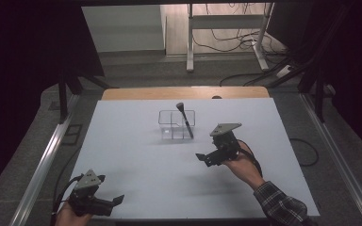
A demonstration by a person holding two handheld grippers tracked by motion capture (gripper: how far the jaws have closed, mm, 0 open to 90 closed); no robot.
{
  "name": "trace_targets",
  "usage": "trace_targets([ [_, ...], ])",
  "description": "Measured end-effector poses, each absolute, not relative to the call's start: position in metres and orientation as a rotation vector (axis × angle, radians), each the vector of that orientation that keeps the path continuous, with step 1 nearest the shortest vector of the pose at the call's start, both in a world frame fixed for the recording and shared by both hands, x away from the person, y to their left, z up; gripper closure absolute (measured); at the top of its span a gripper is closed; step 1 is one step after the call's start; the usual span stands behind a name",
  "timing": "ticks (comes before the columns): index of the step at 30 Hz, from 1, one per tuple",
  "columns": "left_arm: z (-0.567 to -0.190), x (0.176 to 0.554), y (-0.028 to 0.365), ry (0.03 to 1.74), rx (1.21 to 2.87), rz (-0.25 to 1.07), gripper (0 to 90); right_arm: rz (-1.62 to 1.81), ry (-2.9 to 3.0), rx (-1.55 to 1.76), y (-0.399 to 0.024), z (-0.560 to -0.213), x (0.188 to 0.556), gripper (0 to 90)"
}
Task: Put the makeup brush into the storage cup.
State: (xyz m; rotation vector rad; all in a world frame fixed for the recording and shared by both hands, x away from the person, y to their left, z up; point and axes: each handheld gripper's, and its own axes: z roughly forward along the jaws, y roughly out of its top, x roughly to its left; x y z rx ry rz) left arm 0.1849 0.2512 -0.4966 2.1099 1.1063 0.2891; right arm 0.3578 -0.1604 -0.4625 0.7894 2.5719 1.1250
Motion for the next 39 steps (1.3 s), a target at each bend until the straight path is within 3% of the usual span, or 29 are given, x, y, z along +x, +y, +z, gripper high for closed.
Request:
trace_targets([
  [39,-0.496,0.184,0.25,1.103,2.115,0.296,0.0,1.15,2.562,0.841,-0.201,-0.468,0.317,0.0],
])
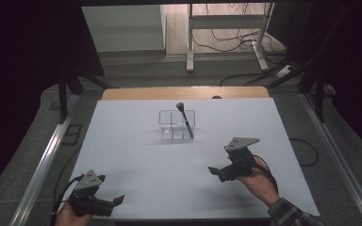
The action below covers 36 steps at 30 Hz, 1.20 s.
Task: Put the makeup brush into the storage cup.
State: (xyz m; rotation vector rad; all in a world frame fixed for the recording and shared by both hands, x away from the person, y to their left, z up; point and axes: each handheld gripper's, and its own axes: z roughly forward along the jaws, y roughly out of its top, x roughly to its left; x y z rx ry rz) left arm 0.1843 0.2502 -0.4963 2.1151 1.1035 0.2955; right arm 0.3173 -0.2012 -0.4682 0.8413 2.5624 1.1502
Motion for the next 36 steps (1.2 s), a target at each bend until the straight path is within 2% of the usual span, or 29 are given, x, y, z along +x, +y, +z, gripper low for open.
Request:
trace_targets([
  [36,-0.494,0.184,0.255,1.114,2.07,0.318,0.0,1.101,2.531,0.929,-0.239,-0.466,0.295,0.0],
])
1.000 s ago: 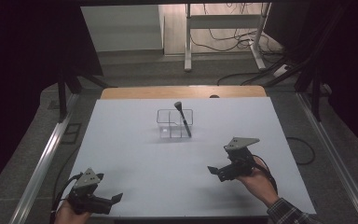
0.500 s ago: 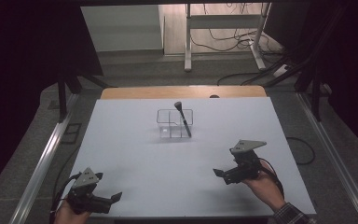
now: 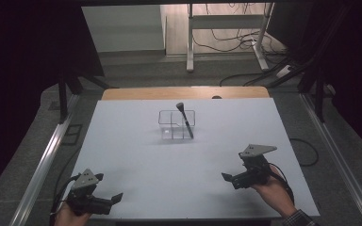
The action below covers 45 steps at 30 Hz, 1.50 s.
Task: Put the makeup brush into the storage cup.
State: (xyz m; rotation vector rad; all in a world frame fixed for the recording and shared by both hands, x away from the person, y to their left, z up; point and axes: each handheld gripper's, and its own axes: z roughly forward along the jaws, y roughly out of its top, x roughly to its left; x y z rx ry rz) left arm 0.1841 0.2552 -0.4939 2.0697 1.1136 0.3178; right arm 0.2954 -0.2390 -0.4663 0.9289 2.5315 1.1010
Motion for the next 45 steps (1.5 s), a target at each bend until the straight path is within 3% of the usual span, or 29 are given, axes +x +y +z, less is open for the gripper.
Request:
trace_targets([
  [45,-0.495,0.184,0.254,1.109,2.084,0.322,0.0,1.064,2.433,1.012,-0.291,-0.462,0.268,0.0],
])
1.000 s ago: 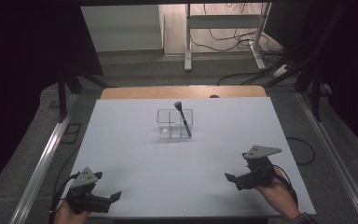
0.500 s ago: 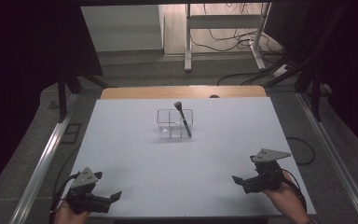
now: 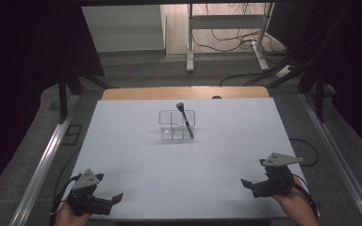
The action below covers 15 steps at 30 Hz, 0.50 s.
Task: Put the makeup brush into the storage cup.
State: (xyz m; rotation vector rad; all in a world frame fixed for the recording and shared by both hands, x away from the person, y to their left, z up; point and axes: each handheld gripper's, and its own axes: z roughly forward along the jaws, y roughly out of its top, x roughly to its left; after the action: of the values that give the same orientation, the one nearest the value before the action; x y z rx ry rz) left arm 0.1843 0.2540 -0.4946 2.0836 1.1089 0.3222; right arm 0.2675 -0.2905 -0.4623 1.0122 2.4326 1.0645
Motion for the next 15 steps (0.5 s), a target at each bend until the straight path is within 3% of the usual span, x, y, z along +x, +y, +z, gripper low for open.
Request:
trace_targets([
  [15,-0.494,0.184,0.254,1.111,2.085,0.33,0.0,1.047,2.402,1.028,-0.303,-0.461,0.257,0.0],
])
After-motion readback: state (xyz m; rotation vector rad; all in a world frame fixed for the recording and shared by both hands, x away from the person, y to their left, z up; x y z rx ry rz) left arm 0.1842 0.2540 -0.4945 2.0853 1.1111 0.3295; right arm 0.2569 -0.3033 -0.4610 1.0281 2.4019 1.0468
